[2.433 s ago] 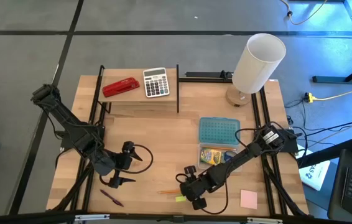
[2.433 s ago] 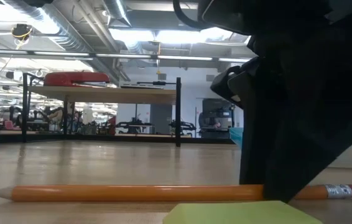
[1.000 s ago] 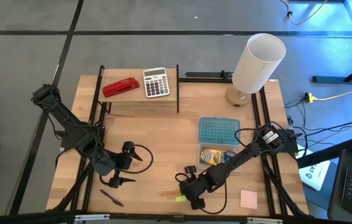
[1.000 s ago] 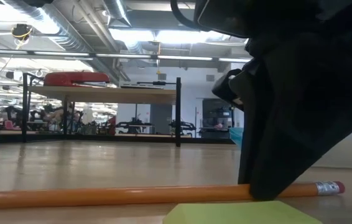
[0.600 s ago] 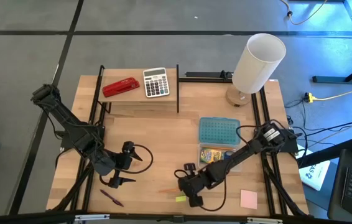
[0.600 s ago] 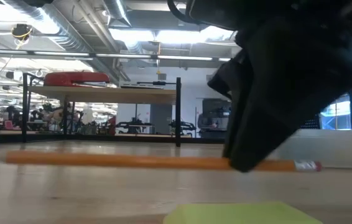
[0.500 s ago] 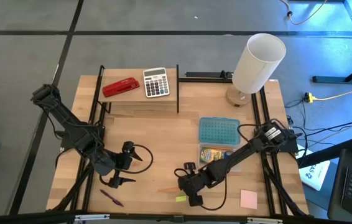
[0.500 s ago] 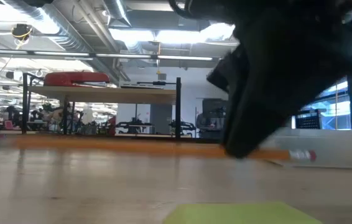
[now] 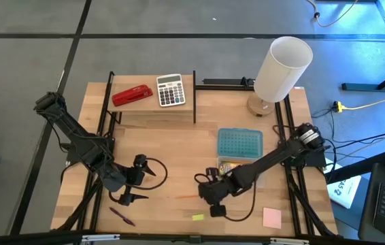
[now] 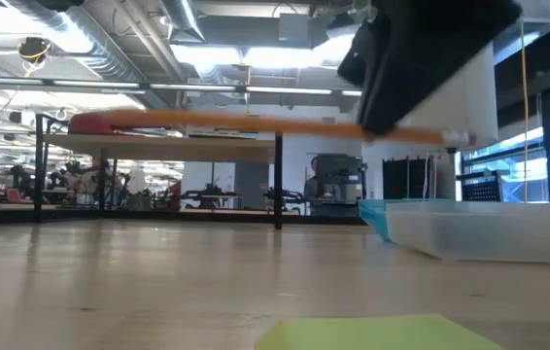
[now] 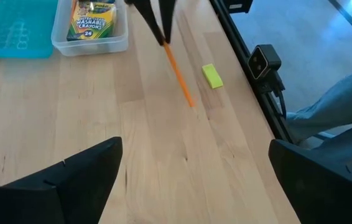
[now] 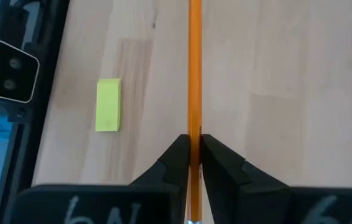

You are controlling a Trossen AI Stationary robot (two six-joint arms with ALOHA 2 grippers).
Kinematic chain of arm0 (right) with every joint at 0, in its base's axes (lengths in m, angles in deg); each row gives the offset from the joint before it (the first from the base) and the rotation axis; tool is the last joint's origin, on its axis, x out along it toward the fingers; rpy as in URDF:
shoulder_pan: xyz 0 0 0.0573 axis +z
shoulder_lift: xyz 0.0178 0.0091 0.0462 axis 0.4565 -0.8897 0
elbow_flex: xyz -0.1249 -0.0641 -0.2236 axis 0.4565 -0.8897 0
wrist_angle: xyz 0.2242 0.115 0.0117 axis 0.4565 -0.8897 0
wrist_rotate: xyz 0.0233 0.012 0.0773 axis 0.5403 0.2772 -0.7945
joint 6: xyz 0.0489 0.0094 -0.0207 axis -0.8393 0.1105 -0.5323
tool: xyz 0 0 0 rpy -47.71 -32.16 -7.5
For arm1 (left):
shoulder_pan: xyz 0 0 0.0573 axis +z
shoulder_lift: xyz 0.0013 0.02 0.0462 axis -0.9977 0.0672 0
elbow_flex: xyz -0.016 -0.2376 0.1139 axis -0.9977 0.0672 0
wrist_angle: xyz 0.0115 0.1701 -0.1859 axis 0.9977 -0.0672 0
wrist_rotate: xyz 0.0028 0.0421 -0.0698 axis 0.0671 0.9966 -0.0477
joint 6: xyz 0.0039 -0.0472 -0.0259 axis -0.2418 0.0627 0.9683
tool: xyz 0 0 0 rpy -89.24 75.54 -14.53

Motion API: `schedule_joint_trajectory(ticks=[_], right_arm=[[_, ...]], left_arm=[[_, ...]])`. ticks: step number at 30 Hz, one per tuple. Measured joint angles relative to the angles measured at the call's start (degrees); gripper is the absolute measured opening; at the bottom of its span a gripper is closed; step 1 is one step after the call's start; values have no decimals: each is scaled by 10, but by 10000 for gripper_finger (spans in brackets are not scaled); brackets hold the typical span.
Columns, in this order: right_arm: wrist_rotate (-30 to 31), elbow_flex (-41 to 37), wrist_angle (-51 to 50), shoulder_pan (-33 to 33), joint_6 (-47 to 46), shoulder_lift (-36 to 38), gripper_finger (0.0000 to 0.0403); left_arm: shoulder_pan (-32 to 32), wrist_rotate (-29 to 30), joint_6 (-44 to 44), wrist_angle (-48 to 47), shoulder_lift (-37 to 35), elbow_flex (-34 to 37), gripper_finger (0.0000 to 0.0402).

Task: Pack school essentials
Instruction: Put the orange pencil into the blue supply box

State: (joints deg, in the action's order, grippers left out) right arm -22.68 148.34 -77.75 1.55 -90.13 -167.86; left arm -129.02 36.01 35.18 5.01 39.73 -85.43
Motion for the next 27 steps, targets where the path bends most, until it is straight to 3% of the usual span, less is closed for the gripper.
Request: schedule_joint_trajectory(ticks=[12, 27], right_arm=[[13, 0, -109, -20, 17, 70, 44], [33, -7, -241, -39, 15, 148, 44]], left_arm=[[1, 0, 0, 1, 0, 0, 399], [47, 1, 1, 11, 0, 0, 399]])
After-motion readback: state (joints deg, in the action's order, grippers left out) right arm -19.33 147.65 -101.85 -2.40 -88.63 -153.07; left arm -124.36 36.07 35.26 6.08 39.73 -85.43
